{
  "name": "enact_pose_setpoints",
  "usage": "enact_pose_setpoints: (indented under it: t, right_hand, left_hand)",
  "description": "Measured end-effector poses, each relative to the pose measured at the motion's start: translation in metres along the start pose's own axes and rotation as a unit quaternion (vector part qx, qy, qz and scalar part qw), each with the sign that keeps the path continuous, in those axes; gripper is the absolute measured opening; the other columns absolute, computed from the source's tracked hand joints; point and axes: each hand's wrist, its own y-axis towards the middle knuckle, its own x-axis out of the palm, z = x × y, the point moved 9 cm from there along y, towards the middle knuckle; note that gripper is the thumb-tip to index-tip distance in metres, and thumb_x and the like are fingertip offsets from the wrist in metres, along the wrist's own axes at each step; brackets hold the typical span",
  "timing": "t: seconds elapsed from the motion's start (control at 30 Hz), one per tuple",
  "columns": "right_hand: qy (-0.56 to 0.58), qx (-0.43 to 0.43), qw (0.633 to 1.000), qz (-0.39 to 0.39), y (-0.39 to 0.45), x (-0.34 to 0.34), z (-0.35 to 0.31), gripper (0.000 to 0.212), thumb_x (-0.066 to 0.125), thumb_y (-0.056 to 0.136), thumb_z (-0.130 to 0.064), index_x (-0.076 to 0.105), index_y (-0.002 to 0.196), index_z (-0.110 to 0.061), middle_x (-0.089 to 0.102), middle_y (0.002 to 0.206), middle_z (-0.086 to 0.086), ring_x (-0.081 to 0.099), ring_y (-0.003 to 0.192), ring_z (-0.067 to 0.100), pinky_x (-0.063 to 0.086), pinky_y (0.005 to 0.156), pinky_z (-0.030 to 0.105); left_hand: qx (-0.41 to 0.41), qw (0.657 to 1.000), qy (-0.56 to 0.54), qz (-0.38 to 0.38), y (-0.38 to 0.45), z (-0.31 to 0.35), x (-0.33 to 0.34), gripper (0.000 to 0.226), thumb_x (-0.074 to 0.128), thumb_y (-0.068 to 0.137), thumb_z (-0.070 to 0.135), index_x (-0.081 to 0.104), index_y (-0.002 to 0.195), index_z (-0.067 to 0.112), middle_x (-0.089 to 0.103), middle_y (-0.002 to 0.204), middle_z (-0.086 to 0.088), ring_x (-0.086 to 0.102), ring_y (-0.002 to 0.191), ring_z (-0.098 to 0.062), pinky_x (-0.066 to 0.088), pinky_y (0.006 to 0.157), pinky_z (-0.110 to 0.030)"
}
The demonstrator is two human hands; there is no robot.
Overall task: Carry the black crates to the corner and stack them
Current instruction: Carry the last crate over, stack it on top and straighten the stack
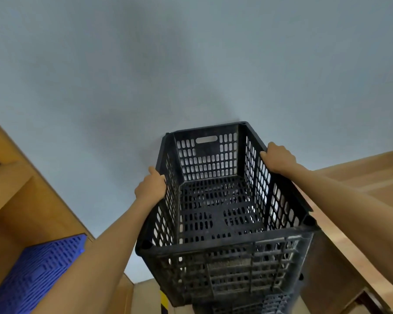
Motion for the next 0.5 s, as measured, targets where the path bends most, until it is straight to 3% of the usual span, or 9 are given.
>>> enact_pose_setpoints:
  t: [0.37, 0.5]
  right_hand:
    - [0.038, -0.040, 0.998, -0.030, 0.027, 0.001, 0.017, 0.036, 0.039, 0.100, -0.035, 0.047, 0.116, -0.004, 0.061, 0.108, 0.018, 0.052, 0.081, 0.030, 0.045, 0.074, 0.039]
    - [0.057, -0.065, 0.995, -0.054, 0.031, 0.001, 0.020, 0.037, 0.039, 0.100, -0.035, 0.047, 0.118, -0.003, 0.060, 0.111, 0.019, 0.055, 0.088, 0.033, 0.042, 0.073, 0.037]
  left_hand:
    - [-0.039, 0.999, -0.018, 0.001, -0.012, 0.023, 0.009, 0.040, 0.031, 0.104, 0.032, 0.032, 0.131, 0.002, 0.057, 0.121, -0.022, 0.058, 0.105, -0.038, 0.042, 0.079, -0.042]
    - [-0.037, 0.999, 0.010, 0.022, -0.024, 0.030, 0.005, 0.033, 0.031, 0.104, 0.029, 0.037, 0.119, 0.001, 0.059, 0.112, -0.021, 0.055, 0.090, -0.034, 0.040, 0.071, -0.039]
